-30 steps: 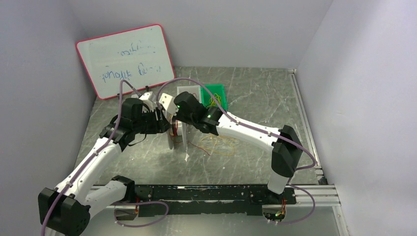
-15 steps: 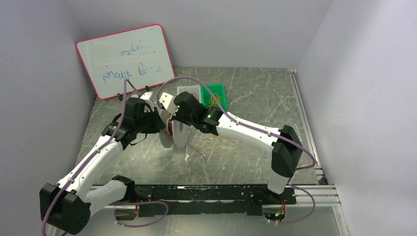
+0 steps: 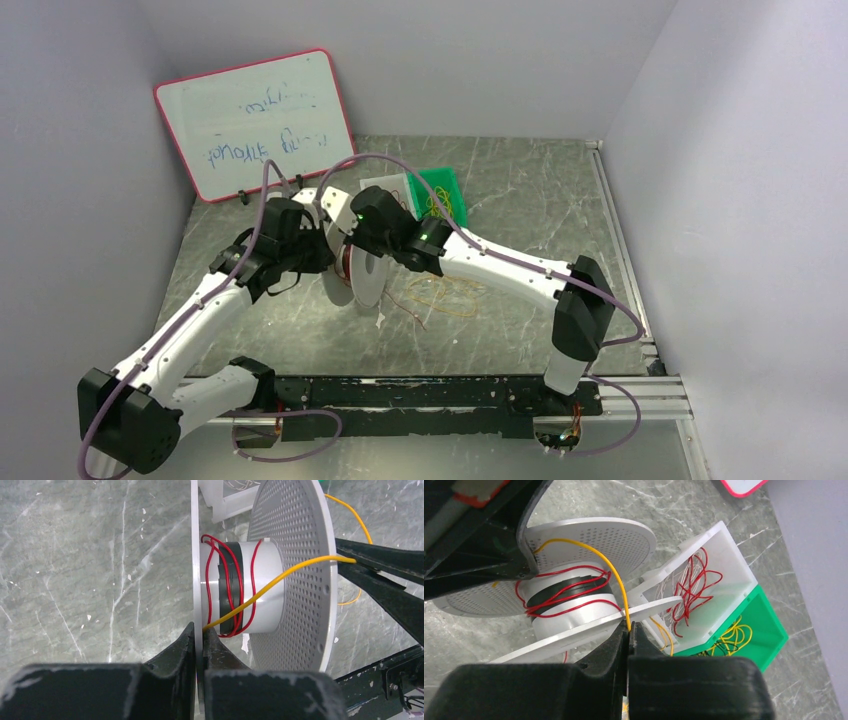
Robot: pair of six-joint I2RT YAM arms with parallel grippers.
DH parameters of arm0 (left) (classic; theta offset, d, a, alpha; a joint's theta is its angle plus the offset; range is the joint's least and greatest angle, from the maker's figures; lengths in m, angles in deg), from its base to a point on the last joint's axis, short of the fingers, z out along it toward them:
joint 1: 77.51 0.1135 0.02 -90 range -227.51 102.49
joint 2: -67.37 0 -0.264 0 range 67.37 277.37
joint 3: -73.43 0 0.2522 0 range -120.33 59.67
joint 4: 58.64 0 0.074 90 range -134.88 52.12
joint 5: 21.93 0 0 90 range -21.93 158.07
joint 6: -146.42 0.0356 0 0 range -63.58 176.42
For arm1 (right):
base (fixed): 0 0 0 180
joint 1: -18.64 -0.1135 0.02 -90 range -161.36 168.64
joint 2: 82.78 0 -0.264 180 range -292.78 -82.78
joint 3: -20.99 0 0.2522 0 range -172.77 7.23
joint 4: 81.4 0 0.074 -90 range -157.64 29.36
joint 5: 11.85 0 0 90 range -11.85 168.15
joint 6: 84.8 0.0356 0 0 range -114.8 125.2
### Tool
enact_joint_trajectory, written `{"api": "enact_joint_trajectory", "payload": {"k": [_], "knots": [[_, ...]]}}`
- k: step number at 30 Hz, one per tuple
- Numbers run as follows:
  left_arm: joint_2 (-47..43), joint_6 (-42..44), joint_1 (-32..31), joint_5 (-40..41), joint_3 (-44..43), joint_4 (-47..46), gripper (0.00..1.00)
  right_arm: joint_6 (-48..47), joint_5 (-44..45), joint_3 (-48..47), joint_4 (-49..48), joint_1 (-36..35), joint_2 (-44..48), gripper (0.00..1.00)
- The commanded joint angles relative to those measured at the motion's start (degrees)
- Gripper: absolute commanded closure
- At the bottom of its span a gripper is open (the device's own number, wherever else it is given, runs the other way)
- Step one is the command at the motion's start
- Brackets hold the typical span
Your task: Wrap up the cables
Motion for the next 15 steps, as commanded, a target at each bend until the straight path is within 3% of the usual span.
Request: {"api": "enact_joint_trajectory", "payload": {"k": [1,15], "knots": [[-1.89,3.89,-1.27,-0.34,-3.79,-0.57,0.93,1.11,0.12,-1.35,-0.85,-0.35,-0.20,0.95],[-5.24,8.85,-2.09,-6.35,-8.06,7.45,0.93,0.50,9.45,9.73,-10.02,3.61,9.44,0.57]]}}
